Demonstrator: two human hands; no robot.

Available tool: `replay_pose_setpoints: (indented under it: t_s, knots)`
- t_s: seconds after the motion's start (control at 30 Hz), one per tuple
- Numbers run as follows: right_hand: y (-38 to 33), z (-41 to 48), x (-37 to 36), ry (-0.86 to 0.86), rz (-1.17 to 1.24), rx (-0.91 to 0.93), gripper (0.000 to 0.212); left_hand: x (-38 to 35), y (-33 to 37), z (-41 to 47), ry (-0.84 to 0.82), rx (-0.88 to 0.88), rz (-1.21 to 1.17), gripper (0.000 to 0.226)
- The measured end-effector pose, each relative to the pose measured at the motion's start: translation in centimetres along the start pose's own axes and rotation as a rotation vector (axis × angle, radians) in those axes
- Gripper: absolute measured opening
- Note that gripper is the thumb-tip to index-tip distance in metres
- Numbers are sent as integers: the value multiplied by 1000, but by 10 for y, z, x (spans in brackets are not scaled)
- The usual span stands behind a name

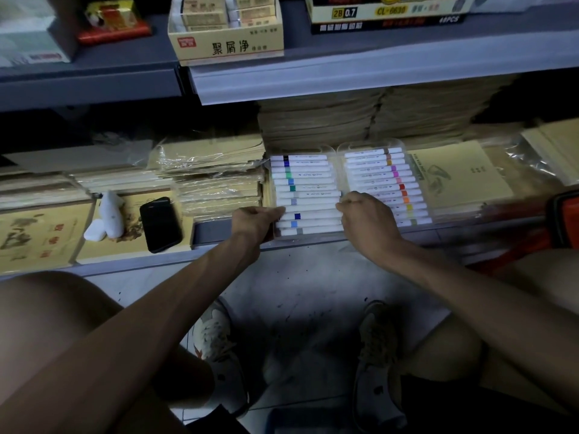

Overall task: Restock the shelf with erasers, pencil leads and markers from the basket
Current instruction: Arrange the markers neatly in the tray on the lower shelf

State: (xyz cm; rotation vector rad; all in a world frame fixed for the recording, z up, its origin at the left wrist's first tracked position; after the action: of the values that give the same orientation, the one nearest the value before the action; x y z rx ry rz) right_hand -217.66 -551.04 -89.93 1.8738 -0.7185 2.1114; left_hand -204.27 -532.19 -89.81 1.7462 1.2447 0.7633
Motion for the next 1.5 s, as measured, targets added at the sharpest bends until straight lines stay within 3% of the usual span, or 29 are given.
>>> replay_pose_setpoints:
  t_s: [0.1,0.2,0.4,0.63,0.83,0.97,1.03,1.1,1.17,1.27,1.33,1.5]
  knots:
    - [1,-3,-3,8,-57,65,25,-1,-2,1,10,-19,31,31]
    - [2,-2,-1,-11,31,41,28,-2,-1,1,15,-26,33,18]
    - [-2,-2,14,-63,45,24,29,-2,5,1,21,45,34,31]
    - [-4,-5,16,-83,-28,38,28,-3,7,-2,42,64,53,29]
    - [-11,2,26,-68,213,-195,40,3,2,-5,-18,-125,177,47]
    - [-20,7,27,-166,327,-281,53,5,9,-8,30,-377,432,42]
    - [-25,11,25,-233,311,-321,40,3,10,-8,14,-476,506,46]
    - [-31,15,23,-268,314,-385,4,1,8,-4,-2,-521,545,50]
    - [-33,21,19,-278,352,-425,29,0,7,2,6,-519,555,49]
    - [-38,26,21,-279,409,-513,3,-1,4,11,40,-464,489,44]
    - [-39,33,20,-298,428,-592,11,-1,1,17,74,-399,413,40]
    - [-39,49,24,-331,541,-772,7,-4,-8,23,120,-324,268,12]
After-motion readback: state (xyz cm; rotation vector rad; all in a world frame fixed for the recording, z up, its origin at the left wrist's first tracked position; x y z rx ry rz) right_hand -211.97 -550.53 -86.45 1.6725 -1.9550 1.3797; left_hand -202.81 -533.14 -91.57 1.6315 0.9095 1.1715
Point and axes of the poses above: each hand's wrist, its own z-axis towards the middle knuckle, its own x-axis out of the back of the hand, y = z × x, the point moved 1 cm from there along z, towards the middle knuckle, and after that the axes turned 11 degrees about -x, right-handed, at the moved point
